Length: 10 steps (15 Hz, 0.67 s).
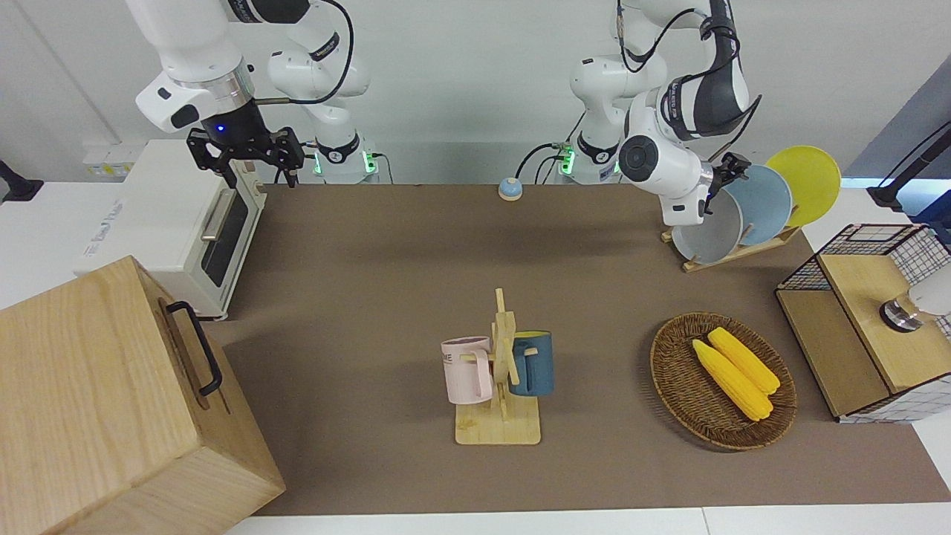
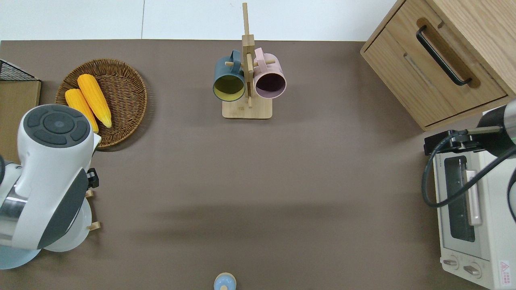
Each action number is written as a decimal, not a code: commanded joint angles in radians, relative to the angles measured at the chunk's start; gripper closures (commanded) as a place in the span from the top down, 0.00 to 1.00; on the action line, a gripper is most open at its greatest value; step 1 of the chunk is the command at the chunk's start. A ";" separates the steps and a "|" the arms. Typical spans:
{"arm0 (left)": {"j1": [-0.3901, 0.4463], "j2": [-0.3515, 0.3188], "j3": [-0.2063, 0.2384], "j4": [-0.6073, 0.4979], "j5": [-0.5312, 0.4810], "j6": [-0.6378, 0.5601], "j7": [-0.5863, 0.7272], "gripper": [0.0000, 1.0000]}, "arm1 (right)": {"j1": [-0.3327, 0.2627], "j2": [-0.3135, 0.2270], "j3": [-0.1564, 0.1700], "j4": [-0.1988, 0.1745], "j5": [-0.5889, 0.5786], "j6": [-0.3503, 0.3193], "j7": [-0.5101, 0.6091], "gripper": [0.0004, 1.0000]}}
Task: Pick gray plate from table and place it on lower plate rack with left arm
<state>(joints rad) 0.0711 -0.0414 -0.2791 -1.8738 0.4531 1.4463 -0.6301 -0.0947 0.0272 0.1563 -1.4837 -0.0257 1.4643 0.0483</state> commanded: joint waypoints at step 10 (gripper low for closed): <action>0.001 -0.004 0.024 0.153 -0.448 0.101 0.558 1.00 | 0.007 0.000 -0.006 0.006 0.003 -0.001 0.004 0.98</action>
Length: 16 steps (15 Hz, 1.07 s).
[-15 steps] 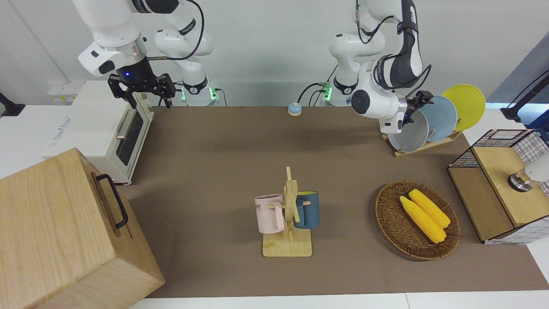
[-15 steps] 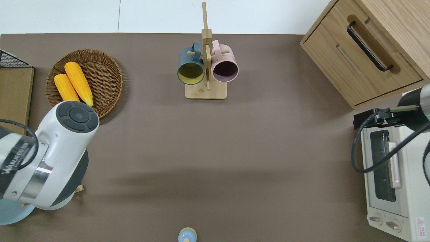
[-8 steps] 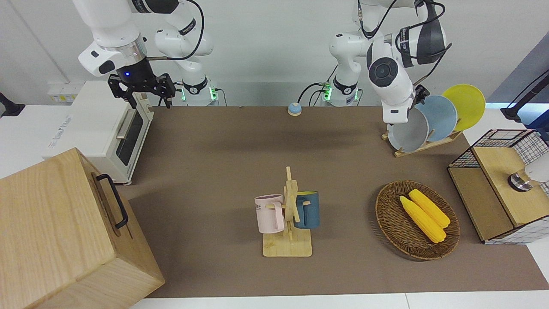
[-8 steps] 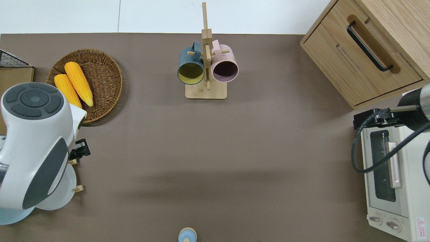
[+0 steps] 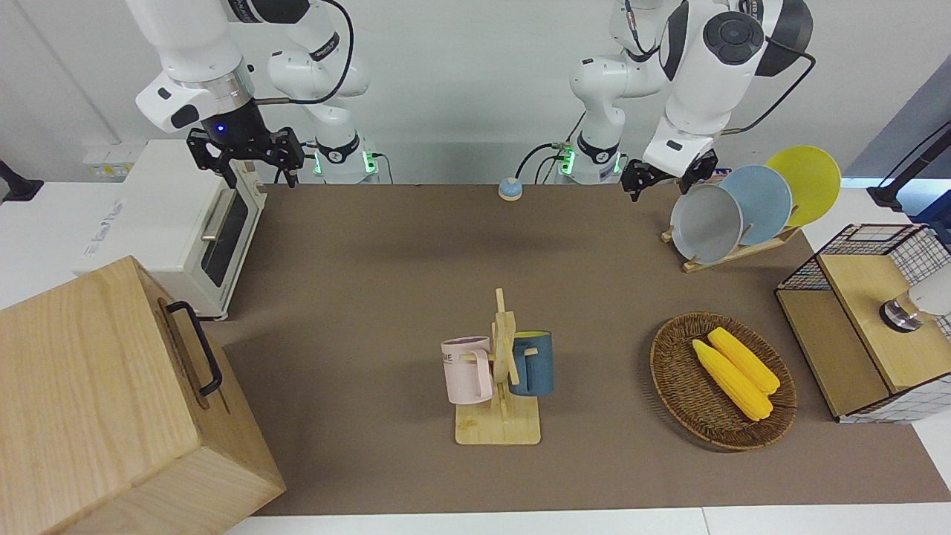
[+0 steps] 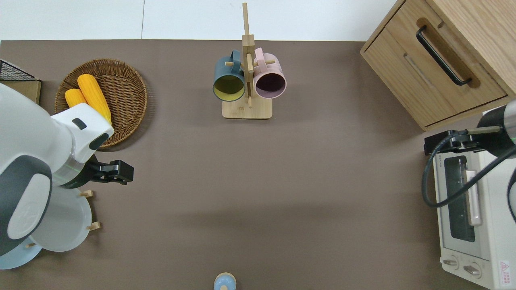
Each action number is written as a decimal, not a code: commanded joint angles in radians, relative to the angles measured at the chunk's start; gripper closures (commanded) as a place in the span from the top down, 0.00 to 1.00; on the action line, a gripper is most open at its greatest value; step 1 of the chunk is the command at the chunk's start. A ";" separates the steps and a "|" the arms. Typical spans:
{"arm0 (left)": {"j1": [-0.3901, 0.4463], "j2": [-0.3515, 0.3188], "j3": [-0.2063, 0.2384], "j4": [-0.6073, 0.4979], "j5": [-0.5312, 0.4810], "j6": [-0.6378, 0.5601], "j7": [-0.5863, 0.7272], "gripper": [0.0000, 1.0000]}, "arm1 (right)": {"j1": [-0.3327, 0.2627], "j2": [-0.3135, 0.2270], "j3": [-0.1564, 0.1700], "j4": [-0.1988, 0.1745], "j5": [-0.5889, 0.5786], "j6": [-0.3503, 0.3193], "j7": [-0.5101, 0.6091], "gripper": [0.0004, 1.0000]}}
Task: Pick gray plate from table and place it on lower plate rack with left arm
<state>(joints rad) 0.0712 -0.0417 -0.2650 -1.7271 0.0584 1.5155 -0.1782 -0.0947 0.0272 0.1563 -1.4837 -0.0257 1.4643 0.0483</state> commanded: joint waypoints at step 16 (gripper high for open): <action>0.003 -0.170 0.079 -0.189 -0.137 0.163 0.250 1.00 | 0.007 0.002 -0.006 0.006 0.003 -0.001 0.004 0.98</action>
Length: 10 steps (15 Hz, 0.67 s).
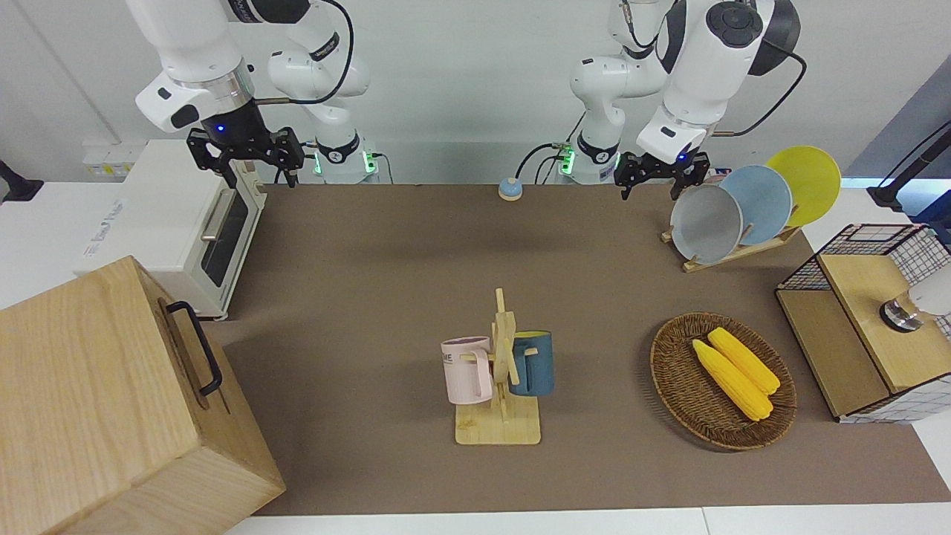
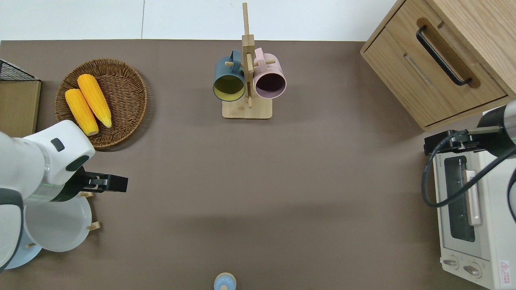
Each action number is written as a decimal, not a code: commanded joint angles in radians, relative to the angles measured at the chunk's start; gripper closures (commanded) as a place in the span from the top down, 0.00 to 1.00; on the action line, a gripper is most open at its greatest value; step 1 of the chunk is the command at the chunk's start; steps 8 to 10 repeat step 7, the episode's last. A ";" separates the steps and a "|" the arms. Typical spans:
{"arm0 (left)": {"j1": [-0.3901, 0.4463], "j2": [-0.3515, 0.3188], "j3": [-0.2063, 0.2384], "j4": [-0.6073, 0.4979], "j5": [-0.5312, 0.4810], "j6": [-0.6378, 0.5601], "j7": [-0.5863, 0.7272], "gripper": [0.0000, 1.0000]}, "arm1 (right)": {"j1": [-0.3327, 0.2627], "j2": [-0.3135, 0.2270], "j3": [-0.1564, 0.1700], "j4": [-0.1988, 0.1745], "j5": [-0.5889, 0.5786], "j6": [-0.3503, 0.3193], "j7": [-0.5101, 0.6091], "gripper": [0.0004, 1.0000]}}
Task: Pick gray plate from table and place it on lower plate rack with left arm
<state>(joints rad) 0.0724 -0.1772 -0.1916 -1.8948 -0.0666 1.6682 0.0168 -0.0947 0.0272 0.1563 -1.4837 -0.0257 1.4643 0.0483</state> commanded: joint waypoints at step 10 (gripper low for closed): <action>0.007 -0.033 -0.002 -0.020 -0.010 -0.010 0.045 1.00 | 0.007 0.000 -0.006 0.006 0.003 -0.001 0.004 0.98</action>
